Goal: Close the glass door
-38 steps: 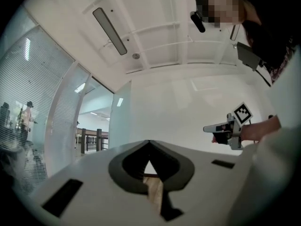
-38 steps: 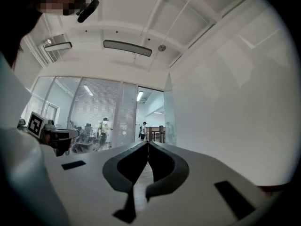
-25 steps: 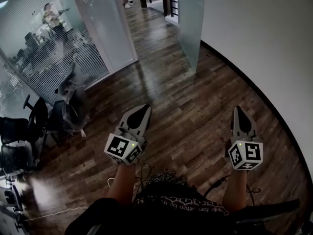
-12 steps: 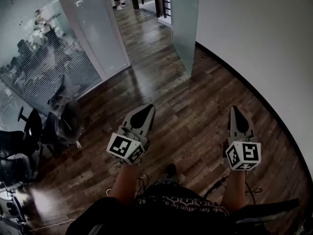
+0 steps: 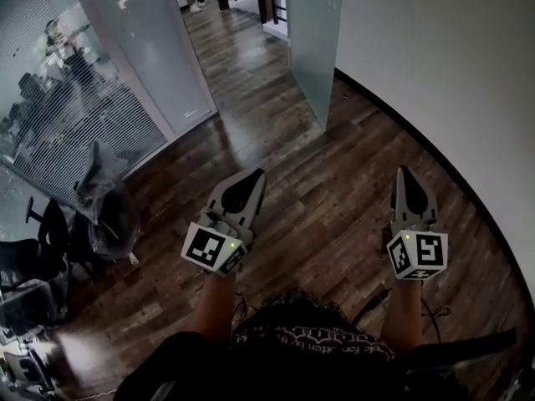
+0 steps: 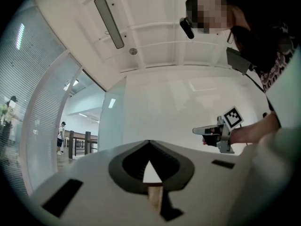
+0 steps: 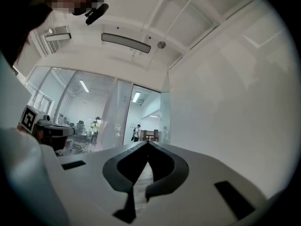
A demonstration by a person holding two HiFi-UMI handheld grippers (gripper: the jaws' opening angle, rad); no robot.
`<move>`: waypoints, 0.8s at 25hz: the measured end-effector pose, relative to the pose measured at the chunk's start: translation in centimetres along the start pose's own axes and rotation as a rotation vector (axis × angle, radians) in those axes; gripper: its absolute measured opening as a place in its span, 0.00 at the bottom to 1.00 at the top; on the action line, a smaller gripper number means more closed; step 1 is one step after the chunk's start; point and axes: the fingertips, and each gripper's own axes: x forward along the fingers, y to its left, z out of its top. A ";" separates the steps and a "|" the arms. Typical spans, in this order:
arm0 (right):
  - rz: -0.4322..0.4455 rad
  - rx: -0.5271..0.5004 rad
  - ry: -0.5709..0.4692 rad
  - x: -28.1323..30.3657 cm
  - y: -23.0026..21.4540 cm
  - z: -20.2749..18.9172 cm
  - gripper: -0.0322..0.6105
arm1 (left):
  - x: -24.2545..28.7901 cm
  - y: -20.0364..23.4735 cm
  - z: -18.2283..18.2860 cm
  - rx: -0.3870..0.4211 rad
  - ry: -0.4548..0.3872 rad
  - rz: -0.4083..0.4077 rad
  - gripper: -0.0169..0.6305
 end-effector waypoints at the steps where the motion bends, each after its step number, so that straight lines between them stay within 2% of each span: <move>1: -0.002 0.002 0.005 0.6 -0.1 -0.2 0.05 | 0.3 0.8 -0.2 -0.004 -0.004 0.010 0.03; 6: -0.012 0.004 0.019 3.6 -0.4 -0.5 0.05 | 1.8 3.0 -0.4 -0.014 0.007 0.020 0.03; 12: -0.001 0.029 0.032 6.7 -1.6 -1.5 0.05 | 4.3 4.4 -1.6 -0.075 -0.015 0.009 0.03; 17: 0.024 0.043 0.039 10.5 -4.2 -3.0 0.05 | 8.3 4.2 -3.0 -0.046 0.040 -0.010 0.03; 20: 0.035 0.044 0.037 13.6 -6.3 -3.5 0.05 | 11.3 5.6 -3.5 -0.020 0.029 0.017 0.03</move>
